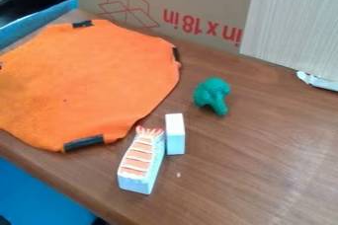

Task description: Fold the cloth from bottom left to top right

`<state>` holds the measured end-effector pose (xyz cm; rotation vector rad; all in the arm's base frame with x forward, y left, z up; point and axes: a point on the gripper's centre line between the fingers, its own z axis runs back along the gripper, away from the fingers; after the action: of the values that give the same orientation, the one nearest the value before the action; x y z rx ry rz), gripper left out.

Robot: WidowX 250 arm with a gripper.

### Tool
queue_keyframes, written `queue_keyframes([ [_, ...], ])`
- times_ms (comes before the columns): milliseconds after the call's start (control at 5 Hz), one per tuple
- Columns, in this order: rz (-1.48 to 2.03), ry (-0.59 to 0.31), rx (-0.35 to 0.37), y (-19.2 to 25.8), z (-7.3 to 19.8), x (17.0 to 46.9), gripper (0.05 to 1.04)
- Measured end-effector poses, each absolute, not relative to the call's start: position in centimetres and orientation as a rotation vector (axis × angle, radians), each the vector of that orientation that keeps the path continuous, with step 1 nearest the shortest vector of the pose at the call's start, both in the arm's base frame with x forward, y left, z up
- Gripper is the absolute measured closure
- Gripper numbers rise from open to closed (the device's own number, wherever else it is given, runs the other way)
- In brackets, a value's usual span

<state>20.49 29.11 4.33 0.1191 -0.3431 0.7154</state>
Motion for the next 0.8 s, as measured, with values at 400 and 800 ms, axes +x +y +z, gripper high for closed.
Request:
queue_keyframes([
  [400,0.732,-0.295,-0.002,29.9,6.7,20.2,0.995],
  [800,0.765,-0.232,-0.058,29.4,11.8,21.1,1.015],
])
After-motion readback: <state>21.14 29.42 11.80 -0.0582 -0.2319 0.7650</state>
